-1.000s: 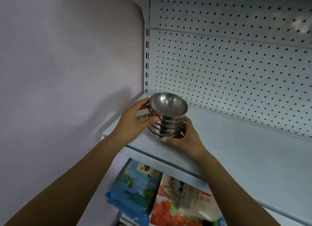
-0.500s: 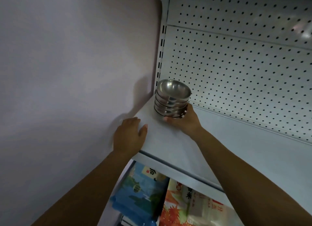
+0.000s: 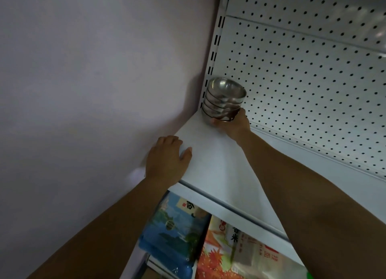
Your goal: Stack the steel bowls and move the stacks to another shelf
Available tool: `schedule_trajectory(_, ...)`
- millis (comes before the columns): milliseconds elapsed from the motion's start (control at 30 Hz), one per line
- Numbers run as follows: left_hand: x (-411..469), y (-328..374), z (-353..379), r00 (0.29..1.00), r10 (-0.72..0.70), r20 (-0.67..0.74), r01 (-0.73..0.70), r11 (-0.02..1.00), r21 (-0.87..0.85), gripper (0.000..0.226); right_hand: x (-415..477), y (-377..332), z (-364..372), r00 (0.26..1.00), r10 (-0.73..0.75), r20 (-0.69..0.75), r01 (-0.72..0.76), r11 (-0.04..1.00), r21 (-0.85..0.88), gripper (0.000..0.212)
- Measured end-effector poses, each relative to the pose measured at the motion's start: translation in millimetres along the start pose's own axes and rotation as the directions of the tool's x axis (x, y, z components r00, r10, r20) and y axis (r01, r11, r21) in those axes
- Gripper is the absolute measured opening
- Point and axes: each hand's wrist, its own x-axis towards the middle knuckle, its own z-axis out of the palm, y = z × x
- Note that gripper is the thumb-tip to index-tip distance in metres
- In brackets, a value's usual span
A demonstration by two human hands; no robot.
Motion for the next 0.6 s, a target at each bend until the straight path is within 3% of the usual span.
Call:
schedule_trajectory(300, 1.4, -1.4, 2.5, 1.0, -0.004, -0.026, 0.003, 1.0, -0.014, 0.058, 13.7, -0.3, 15.3, 0.999, 0.009, -0.05, -0.009, 1.0, 0.005, 0.113)
schedule_trajectory(433, -0.1, -1.6, 1.5, 1.0, -0.003, -0.018, 0.002, 0.999, -0.038, 0.062, 6.2, -3.9, 8.3, 0.999, 0.039, 0.015, -0.039, 0.999, 0.006, 0.107)
schedule_trajectory(600, -0.8, 1.0, -3.0, 0.999, -0.022, 0.023, 0.022, 1.0, -0.013, 0.066, -37.2, 12.3, -13.4, 0.991, -0.003, 0.137, 0.024, 0.988, -0.152, 0.108)
